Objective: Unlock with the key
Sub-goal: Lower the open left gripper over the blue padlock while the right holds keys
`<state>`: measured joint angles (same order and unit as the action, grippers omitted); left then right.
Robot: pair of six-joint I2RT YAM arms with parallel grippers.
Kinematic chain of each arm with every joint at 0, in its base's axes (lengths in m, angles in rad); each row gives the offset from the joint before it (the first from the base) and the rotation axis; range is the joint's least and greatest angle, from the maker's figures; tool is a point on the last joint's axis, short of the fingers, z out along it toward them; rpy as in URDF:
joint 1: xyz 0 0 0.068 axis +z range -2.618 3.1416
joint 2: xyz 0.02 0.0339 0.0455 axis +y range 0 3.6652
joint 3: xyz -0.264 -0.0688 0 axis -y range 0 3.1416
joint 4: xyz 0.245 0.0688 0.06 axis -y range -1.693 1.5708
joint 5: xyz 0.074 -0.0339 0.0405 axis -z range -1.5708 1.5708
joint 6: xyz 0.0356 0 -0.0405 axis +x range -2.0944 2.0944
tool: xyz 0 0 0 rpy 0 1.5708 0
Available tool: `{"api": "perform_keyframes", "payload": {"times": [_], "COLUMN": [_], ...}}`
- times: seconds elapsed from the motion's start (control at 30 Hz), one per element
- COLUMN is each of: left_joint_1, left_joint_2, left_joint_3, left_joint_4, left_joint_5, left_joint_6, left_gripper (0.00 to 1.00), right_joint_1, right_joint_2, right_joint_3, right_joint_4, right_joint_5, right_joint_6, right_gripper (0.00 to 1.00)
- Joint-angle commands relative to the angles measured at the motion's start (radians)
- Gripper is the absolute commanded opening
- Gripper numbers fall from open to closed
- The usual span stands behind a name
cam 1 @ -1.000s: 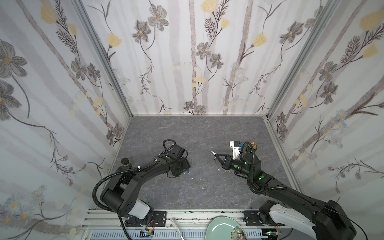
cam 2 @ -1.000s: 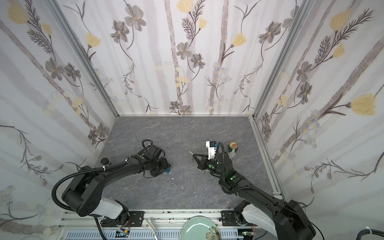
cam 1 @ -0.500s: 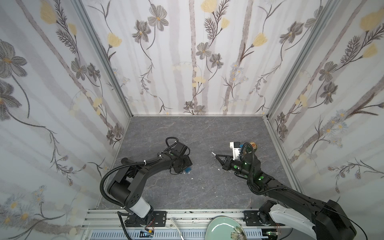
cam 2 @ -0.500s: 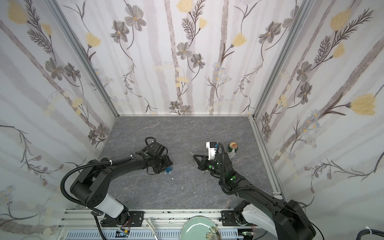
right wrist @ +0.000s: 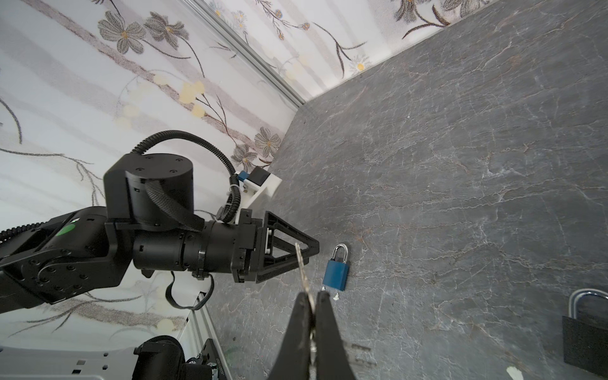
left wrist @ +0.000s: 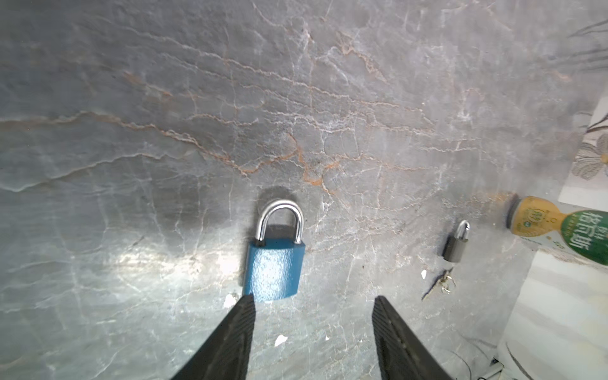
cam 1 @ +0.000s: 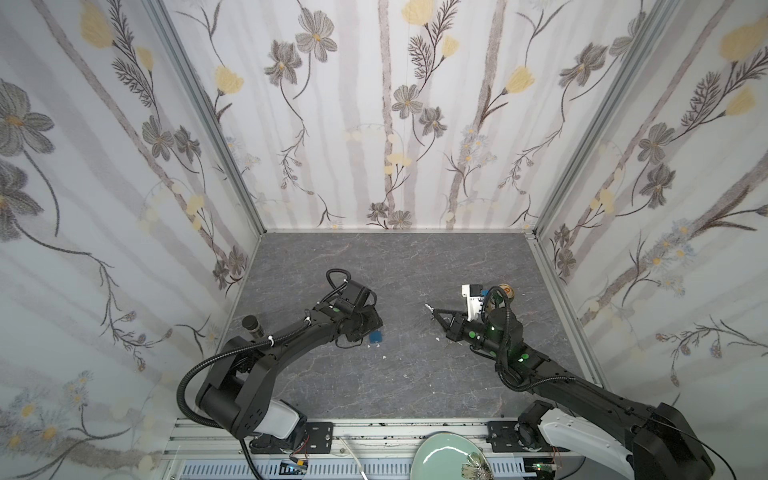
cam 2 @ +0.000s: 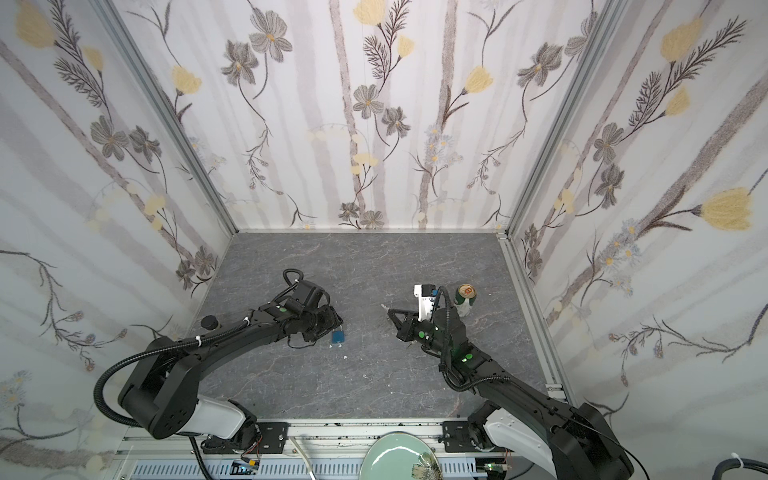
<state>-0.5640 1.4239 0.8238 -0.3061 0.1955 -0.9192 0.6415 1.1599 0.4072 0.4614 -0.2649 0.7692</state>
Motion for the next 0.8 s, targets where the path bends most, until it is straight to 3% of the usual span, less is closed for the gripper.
{"api": "perform_keyframes", "payload": {"times": [0.0,0.17,0.27,0.4,0.57,0.77], "left_joint_1": [-0.001,-0.001,-0.001,-0.012,-0.024,-0.025], "left_joint_2": [-0.069,-0.143,-0.111,-0.081,-0.117,-0.131], "left_joint_3": [-0.018,-0.006,0.046,0.076,0.057,0.057], "left_joint_4": [0.045,-0.007,-0.116,-0.148,-0.035,0.013], "left_joint_5": [0.001,-0.028,-0.045,-0.037,0.001,0.014], "left_joint_6": [0.011,0.018,0.03,0.036,0.035,0.062], "left_gripper": [0.58,0.62,0.69,0.68,0.66,0.64], "right_joint_1": [0.003,0.008,0.018,0.038,0.093,0.095], "right_joint_2": [0.013,0.034,0.047,0.05,-0.016,-0.03], "right_joint_3": [0.009,0.017,0.026,0.03,-0.071,-0.116], "right_joint_4": [0.056,0.079,0.083,0.105,0.335,0.596], "right_joint_5": [-0.025,-0.031,-0.031,-0.026,0.016,-0.112], "right_joint_6": [-0.002,0.006,0.004,-0.011,-0.023,0.011], "right_gripper": [0.0,0.0,0.0,0.0,0.0,0.0]}}
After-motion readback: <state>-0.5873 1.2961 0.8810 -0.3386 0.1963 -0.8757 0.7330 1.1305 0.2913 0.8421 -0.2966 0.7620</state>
